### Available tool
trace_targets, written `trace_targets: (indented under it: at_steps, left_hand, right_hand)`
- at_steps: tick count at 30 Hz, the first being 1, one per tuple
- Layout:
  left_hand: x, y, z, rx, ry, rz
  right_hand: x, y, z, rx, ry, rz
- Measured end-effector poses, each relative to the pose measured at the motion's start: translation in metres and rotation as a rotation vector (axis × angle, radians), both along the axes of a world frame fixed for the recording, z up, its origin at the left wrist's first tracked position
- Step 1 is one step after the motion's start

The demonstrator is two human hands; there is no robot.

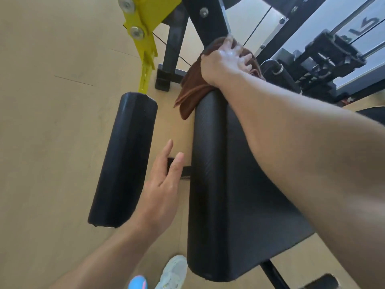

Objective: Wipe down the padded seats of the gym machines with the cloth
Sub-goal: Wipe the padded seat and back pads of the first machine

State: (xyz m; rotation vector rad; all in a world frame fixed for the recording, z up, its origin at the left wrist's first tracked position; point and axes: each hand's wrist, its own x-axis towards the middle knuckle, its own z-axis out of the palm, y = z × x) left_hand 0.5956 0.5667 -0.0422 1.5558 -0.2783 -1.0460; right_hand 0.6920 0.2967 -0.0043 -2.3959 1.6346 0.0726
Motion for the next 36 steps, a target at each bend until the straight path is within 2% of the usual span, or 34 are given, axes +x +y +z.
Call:
trace_targets:
  at_steps: [4, 8, 12, 16, 18, 20, 23, 25, 27, 32, 36]
  left_hand:
    - [-0.017, 0.017, -0.002, 0.023, 0.013, 0.002]
    - [-0.034, 0.025, 0.009, 0.031, -0.007, 0.045]
    - [-0.046, 0.027, 0.022, 0.073, -0.110, 0.137]
    - [-0.050, 0.030, 0.034, 0.049, -0.084, 0.150]
    - [-0.051, 0.032, 0.037, 0.081, -0.126, 0.082]
    - [-0.053, 0.032, 0.040, 0.112, -0.155, 0.024]
    - [-0.053, 0.027, 0.044, 0.107, -0.137, 0.002]
    - [-0.052, 0.020, 0.045, 0.091, -0.130, -0.008]
    - [-0.051, 0.011, 0.042, 0.094, -0.144, 0.001]
    - [-0.059, -0.005, 0.031, 0.167, -0.191, 0.172]
    - [-0.077, -0.013, 0.023, 0.218, -0.040, 0.174]
  right_hand:
    - [-0.006, 0.002, 0.006, 0.019, 0.021, 0.102]
    - [-0.039, 0.026, 0.017, 0.119, -0.039, 0.259]
    - [-0.117, 0.110, 0.019, 0.110, -0.074, 0.461]
    - [-0.217, 0.214, 0.010, -0.015, -0.062, 0.562]
    - [-0.253, 0.250, 0.006, 0.003, -0.079, 0.502]
    - [-0.275, 0.271, 0.002, 0.058, -0.157, 0.349]
    - [-0.273, 0.266, 0.008, 0.200, -0.307, -0.005]
    - [-0.258, 0.247, 0.010, 0.238, -0.340, -0.142]
    - [-0.234, 0.220, 0.011, 0.224, -0.291, -0.177]
    - [-0.159, 0.128, 0.009, 0.214, -0.228, -0.193]
    - [-0.099, 0.066, 0.006, 0.181, -0.190, -0.176]
